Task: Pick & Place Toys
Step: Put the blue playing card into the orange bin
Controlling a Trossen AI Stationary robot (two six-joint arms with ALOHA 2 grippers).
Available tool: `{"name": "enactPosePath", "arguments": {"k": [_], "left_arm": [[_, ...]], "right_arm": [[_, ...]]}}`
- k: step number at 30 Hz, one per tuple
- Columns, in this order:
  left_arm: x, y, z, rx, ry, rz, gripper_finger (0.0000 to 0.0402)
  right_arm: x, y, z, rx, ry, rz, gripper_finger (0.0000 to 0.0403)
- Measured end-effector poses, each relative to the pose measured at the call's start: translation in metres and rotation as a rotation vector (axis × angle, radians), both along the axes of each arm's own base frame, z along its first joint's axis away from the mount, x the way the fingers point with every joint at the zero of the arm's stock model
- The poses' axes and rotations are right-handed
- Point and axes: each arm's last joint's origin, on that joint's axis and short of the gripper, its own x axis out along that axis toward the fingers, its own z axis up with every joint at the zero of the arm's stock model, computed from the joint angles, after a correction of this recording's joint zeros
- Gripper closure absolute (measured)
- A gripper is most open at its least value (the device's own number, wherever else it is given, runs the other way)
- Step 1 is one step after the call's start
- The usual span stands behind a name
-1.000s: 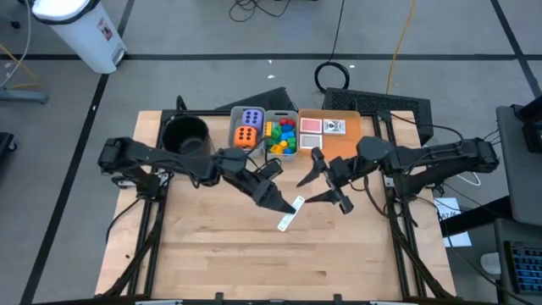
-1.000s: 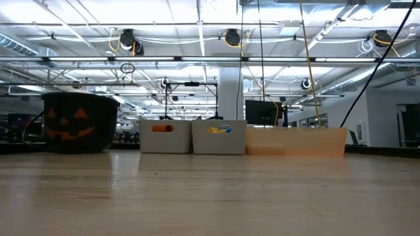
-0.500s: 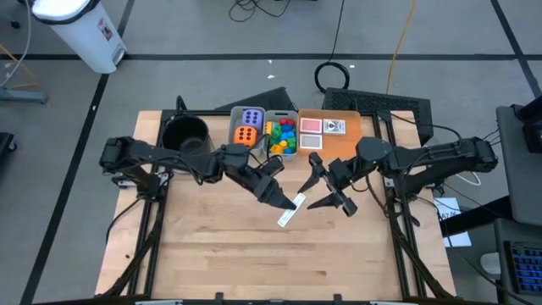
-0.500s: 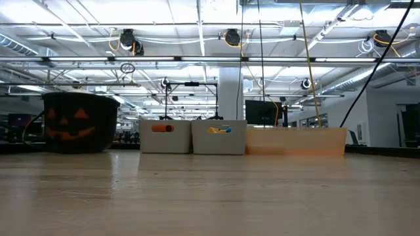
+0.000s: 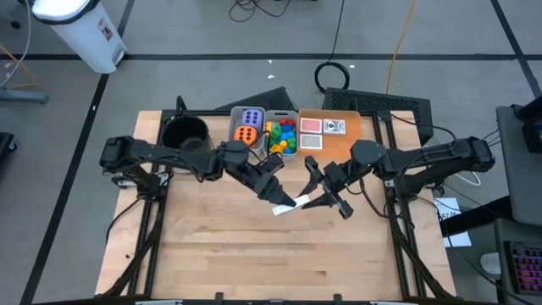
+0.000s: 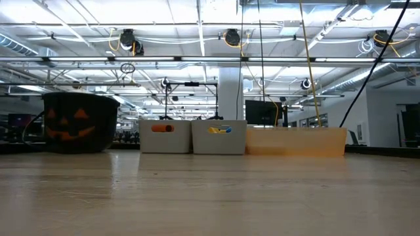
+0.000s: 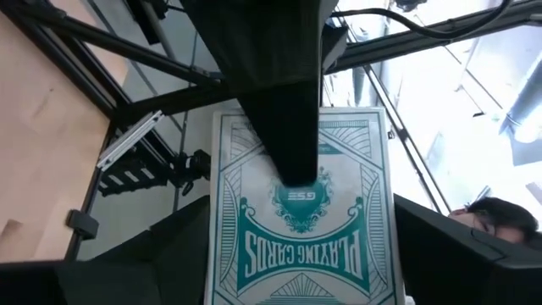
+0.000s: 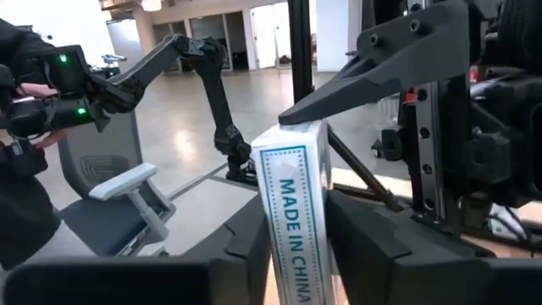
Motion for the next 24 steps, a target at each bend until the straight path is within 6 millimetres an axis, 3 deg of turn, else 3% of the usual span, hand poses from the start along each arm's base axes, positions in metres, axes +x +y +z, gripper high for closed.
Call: {"name": "enactPosePath", "arguments": {"k": [6, 15, 24], "left_arm": [[0.0, 0.0, 0.001, 0.001, -0.007, -0.001, 0.0086], [0.0, 0.004, 0.001, 0.003, -0.006, 0.024, 0.001], [0.0, 0.025, 0.007, 0.046, -0.107, 0.036, 0.0011]], "right_arm": [[0.001, 0.0, 0.0, -0.01, -0.016, -0.001, 0.0349], [0.001, 0.0, 0.001, 0.011, -0.014, -0.003, 0.0342], [-0.003, -0.003, 0.004, 0.022, -0.014, -0.015, 0.0343]]}}
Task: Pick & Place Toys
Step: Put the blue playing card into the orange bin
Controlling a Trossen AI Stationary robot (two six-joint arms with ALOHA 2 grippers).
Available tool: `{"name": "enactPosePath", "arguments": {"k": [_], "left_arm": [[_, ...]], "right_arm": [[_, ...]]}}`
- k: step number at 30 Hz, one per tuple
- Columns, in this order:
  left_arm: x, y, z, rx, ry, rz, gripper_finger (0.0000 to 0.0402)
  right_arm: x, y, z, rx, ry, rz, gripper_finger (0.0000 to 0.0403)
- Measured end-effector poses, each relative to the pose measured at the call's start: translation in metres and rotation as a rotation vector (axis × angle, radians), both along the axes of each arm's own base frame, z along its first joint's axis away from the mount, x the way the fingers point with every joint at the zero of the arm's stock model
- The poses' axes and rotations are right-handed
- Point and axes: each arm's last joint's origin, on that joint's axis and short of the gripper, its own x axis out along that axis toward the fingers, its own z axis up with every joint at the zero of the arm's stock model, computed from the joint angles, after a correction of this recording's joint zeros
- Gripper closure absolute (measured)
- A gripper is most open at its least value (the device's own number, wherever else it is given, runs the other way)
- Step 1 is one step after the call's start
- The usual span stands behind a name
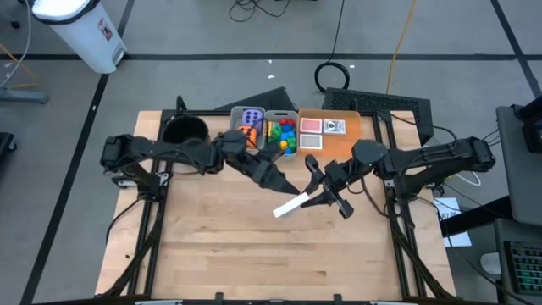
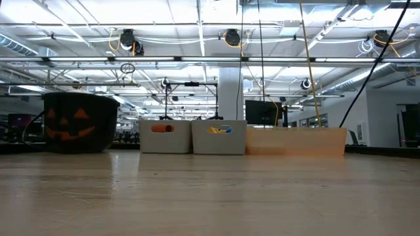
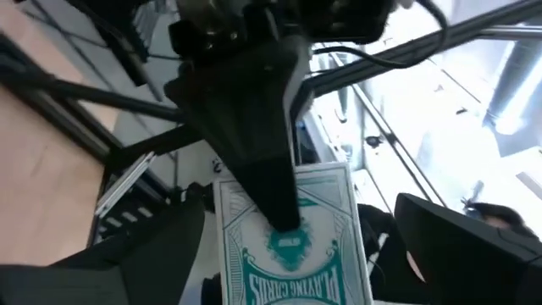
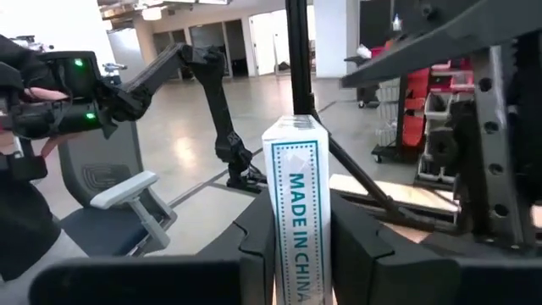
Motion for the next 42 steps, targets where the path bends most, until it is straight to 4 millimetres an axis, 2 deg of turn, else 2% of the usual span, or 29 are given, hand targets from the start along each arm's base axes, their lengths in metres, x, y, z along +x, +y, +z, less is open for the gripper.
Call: {"name": "enactPosePath", "arguments": {"k": [4, 14, 24, 30, 35, 42], "left_arm": [[-0.003, 0.013, 0.006, 0.015, -0.049, -0.003, 0.002], [-0.019, 0.054, 0.021, 0.123, -0.133, 0.062, 0.0042], [-0.033, 0.109, 0.015, 0.221, -0.122, 0.074, 0.0041], [-0.053, 0.152, 0.016, 0.28, -0.145, 0.072, 0.0041], [-0.075, 0.186, 0.019, 0.318, -0.154, 0.11, 0.0041], [-0.104, 0.202, 0.037, 0.416, -0.221, 0.211, 0.0041]], "right_arm": [[-0.009, -0.01, 0.005, 0.007, 0.009, -0.059, 0.0344], [-0.042, -0.05, 0.019, 0.106, 0.086, -0.238, 0.0342], [-0.061, -0.09, 0.018, 0.228, 0.164, -0.491, 0.0343], [-0.061, -0.116, 0.011, 0.3, 0.198, -0.713, 0.0343], [-0.071, -0.136, 0.001, 0.392, 0.302, -0.85, 0.0343], [-0.091, -0.159, -0.017, 0.542, 0.478, -1.034, 0.0343]]}}
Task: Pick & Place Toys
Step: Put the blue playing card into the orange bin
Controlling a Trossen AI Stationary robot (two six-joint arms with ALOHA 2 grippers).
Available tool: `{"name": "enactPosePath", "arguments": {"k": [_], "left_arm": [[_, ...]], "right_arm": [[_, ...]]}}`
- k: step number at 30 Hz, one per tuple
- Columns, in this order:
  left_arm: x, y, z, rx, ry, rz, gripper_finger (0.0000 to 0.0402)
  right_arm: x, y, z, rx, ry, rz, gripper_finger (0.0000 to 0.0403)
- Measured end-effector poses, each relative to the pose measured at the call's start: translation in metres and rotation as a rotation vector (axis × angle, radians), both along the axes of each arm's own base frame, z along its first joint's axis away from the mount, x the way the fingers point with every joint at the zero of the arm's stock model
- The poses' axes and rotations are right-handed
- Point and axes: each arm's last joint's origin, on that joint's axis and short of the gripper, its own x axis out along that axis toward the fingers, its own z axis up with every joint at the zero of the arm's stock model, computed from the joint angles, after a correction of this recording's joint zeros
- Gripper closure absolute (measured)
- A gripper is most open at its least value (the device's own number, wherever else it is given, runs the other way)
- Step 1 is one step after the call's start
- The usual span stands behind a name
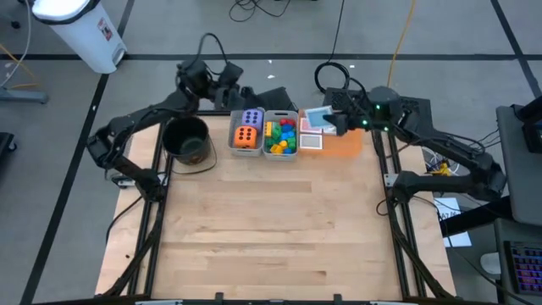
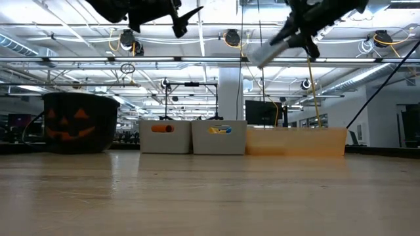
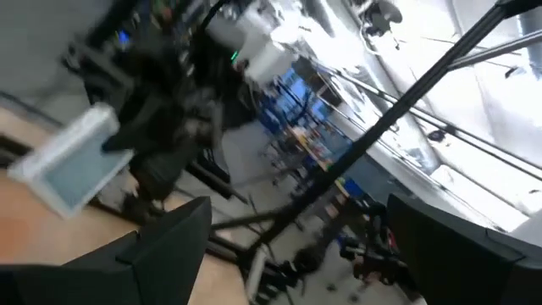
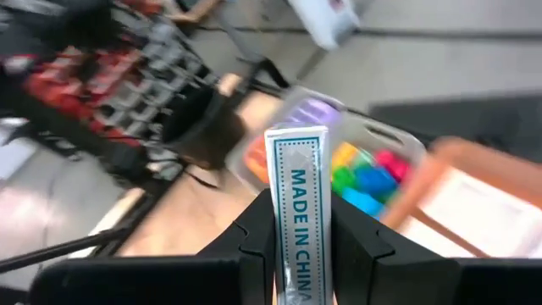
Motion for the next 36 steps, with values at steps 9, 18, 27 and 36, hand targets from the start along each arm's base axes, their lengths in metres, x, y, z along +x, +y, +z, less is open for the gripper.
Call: {"name": "enactPosePath", "arguments": {"k": [9, 18, 27, 36], "left_arm": [[-0.008, -0.005, 0.01, 0.04, -0.034, 0.015, 0.0041], [0.001, -0.017, 0.01, 0.051, -0.045, 0.0, 0.0041], [0.007, -0.023, 0.006, 0.039, -0.016, -0.008, 0.0041], [0.008, -0.022, 0.0, 0.013, 0.035, -0.006, 0.0041]], "right_arm": [[-0.03, -0.017, -0.034, 0.204, 0.211, -0.14, 0.0343], [-0.042, -0.029, -0.096, 0.337, 0.17, -0.201, 0.0343], [-0.043, -0.038, -0.141, 0.427, 0.128, -0.257, 0.0343], [-0.035, -0.049, -0.163, 0.464, 0.164, -0.264, 0.0343]]}}
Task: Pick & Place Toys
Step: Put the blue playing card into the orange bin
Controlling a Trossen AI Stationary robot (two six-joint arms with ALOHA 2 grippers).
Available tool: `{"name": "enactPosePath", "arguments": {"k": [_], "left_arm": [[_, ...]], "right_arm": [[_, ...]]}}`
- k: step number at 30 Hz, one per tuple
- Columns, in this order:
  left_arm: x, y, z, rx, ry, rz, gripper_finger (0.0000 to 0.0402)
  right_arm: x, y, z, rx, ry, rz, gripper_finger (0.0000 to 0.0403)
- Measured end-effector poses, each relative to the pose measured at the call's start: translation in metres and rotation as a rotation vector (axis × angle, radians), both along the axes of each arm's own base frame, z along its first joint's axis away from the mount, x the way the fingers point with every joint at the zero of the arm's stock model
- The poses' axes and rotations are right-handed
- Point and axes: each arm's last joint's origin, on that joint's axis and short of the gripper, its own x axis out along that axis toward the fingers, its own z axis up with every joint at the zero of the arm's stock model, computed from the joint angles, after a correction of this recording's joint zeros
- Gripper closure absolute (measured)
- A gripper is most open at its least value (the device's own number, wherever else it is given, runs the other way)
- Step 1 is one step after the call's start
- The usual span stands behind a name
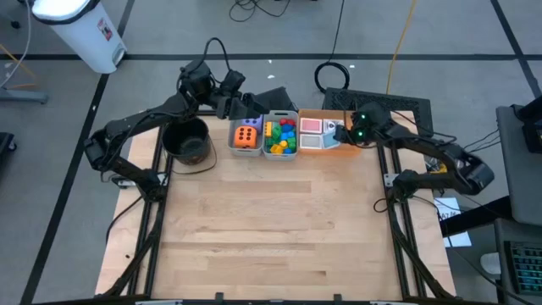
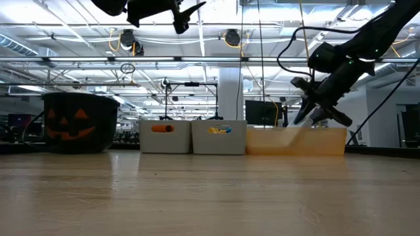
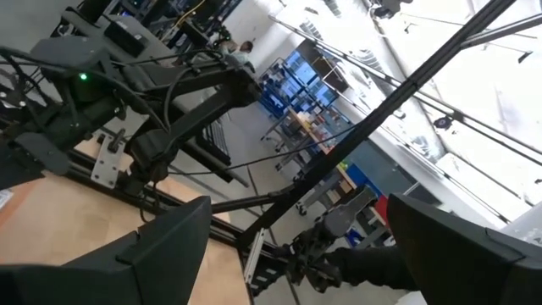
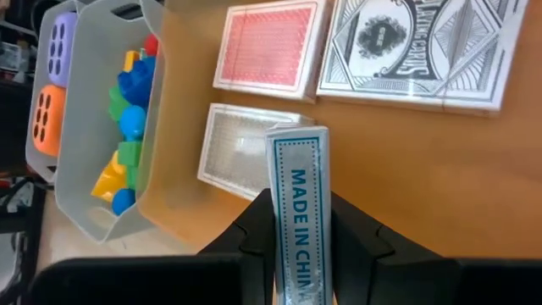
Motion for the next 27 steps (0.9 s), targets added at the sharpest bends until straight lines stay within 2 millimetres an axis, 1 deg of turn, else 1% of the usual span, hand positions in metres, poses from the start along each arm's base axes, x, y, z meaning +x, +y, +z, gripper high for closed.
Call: {"name": "enactPosePath", "arguments": {"k": [5, 16, 21, 27], "left_arm": [[0.0, 0.0001, -0.0002, -0.002, 0.002, 0.002, 0.0041], [0.0001, 0.0002, -0.0001, 0.005, -0.002, 0.007, 0.0041], [0.0001, 0.0002, -0.0001, 0.007, -0.003, 0.007, 0.0041], [0.0001, 0.0002, -0.0003, 0.01, -0.003, 0.008, 0.0041]], "right_arm": [[-0.0011, -0.0051, -0.0094, 0.043, 0.025, -0.018, 0.0343], [-0.0068, -0.0104, -0.0102, 0.038, 0.03, -0.048, 0.0335], [-0.0072, -0.0103, -0.0107, 0.037, 0.039, -0.05, 0.0318], [-0.0072, -0.0102, -0.0109, 0.04, 0.038, -0.051, 0.0287]]}}
